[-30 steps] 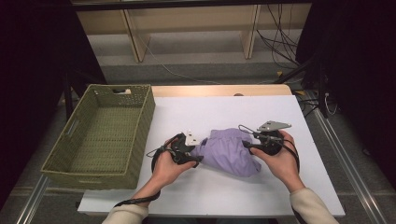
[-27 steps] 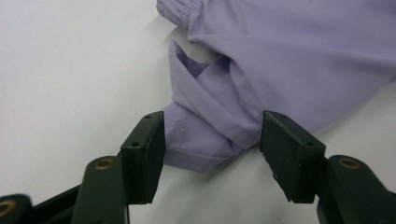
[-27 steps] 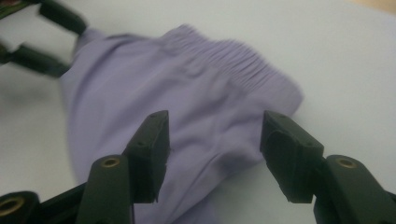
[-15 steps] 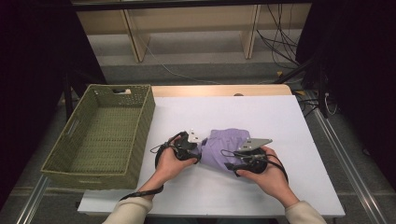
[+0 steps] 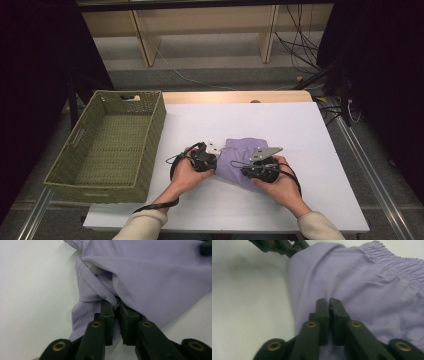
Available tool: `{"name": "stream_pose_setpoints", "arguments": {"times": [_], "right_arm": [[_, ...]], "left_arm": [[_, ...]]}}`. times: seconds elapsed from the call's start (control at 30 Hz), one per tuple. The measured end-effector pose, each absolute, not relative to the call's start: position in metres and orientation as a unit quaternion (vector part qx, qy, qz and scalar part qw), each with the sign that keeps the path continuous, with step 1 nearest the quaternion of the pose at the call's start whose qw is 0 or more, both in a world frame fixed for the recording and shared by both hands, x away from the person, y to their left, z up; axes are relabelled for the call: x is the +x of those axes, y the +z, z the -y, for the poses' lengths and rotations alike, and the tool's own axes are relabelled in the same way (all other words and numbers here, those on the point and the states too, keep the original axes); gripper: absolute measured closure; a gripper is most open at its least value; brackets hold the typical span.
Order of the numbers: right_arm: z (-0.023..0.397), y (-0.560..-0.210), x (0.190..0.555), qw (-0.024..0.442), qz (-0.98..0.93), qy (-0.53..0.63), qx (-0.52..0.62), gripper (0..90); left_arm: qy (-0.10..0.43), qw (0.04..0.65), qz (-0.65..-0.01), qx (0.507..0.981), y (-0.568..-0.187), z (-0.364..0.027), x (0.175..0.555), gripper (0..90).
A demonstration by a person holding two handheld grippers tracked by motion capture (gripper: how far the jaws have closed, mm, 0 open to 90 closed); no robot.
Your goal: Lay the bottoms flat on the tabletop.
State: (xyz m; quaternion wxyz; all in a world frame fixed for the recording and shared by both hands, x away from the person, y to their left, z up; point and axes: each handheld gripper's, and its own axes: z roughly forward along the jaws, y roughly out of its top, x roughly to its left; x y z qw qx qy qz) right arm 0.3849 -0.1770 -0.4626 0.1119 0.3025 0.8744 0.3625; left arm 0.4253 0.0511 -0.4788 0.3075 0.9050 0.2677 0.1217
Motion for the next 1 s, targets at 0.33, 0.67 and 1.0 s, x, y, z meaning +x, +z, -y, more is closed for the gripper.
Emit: {"name": "stream_pose_setpoints", "arguments": {"times": [0.33, 0.67, 1.0], "right_arm": [[0.186, -0.443, 0.387, 0.121, -0.857, 0.391, 0.312, 90.0], [0.198, -0.430, 0.397, 0.134, -0.833, 0.420, 0.334, 90.0], [0.197, -0.426, 0.409, 0.146, -0.822, 0.429, 0.346, 90.0]], "left_arm": [[0.106, 0.297, -0.273, 0.909, -0.471, -0.050, 0.417, 88.9], [0.067, 0.290, -0.244, 0.923, -0.457, -0.050, 0.391, 89.1], [0.017, 0.320, -0.195, 0.927, -0.435, -0.042, 0.357, 89.1]]}}
